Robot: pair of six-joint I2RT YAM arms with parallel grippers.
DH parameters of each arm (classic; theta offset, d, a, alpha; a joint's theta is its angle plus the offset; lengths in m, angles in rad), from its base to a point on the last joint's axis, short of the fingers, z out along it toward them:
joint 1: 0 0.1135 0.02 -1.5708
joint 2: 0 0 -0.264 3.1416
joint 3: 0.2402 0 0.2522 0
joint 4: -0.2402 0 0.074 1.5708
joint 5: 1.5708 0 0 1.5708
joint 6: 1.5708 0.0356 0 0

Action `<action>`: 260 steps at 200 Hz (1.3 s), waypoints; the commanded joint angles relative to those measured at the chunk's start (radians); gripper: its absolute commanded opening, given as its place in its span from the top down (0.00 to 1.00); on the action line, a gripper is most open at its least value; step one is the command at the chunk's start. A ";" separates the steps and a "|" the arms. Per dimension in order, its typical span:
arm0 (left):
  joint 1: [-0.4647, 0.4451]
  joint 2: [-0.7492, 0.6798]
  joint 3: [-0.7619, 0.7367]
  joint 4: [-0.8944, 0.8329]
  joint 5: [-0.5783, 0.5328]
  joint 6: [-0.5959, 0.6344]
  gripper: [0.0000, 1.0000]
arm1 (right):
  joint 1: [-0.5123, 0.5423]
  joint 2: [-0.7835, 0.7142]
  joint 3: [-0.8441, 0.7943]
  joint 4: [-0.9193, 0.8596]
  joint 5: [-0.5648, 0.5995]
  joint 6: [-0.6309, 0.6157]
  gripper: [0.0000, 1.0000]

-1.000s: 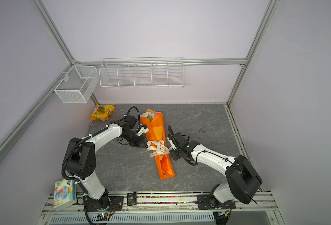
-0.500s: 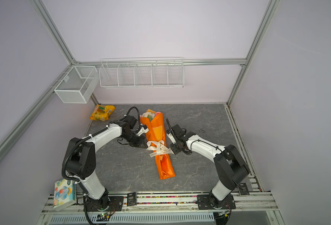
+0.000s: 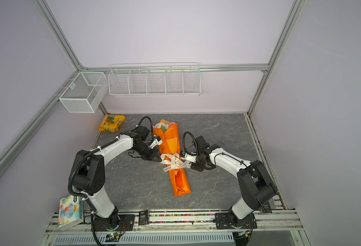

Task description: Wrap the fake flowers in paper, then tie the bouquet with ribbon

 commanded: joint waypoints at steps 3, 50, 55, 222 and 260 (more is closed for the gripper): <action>0.004 0.015 0.037 -0.031 0.020 0.026 1.00 | -0.002 0.049 0.016 0.027 -0.070 -0.080 0.47; 0.002 0.013 0.037 -0.034 0.026 0.027 1.00 | -0.002 0.104 -0.001 0.143 -0.036 -0.074 0.45; 0.003 0.013 0.035 -0.034 0.027 0.026 1.00 | -0.001 0.116 0.000 0.149 -0.034 -0.074 0.45; 0.014 -0.040 -0.015 0.000 -0.040 0.005 1.00 | 0.033 -0.144 -0.105 0.024 -0.052 0.104 0.93; 0.016 -0.046 -0.014 -0.015 -0.081 0.010 1.00 | 0.037 -0.221 -0.145 0.010 -0.082 0.149 0.93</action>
